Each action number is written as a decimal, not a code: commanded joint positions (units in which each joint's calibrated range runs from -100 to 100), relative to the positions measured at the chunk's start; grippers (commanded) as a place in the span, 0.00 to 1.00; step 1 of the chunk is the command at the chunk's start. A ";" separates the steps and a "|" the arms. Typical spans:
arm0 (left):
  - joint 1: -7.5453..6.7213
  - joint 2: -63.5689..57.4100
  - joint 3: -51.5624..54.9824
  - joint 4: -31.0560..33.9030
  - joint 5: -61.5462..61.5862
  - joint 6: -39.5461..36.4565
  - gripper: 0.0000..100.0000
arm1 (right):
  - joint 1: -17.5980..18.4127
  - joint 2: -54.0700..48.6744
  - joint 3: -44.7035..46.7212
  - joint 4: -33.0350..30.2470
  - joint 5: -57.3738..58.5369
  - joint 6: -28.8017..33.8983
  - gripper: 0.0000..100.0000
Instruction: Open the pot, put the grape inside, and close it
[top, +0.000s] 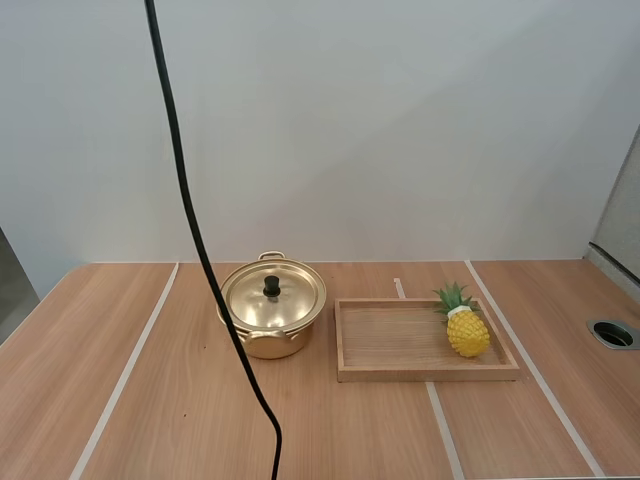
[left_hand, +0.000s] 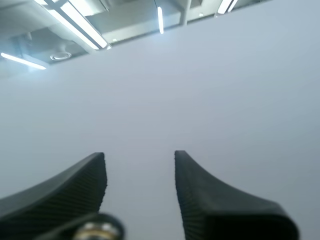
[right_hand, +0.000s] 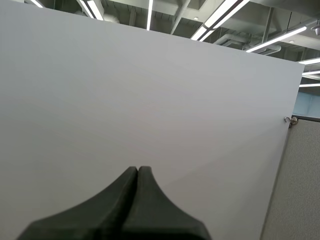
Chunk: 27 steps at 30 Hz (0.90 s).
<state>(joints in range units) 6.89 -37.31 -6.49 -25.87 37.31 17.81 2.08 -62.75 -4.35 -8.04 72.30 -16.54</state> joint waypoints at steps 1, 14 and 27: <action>0.45 -4.45 -0.64 0.20 -0.90 -0.60 0.00 | -0.27 -0.58 -0.32 -0.11 -2.11 0.80 0.00; 0.19 -16.82 5.61 -3.11 -0.60 1.98 0.00 | -0.27 -4.94 -0.32 0.03 -10.44 4.68 0.00; 0.19 -34.05 40.18 -14.21 -15.28 11.45 0.00 | -0.60 -14.80 23.26 0.94 -17.41 4.68 0.00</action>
<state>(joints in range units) 7.27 -68.68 27.98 -38.83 26.36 28.27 1.93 -74.64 14.27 -7.31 58.71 -12.12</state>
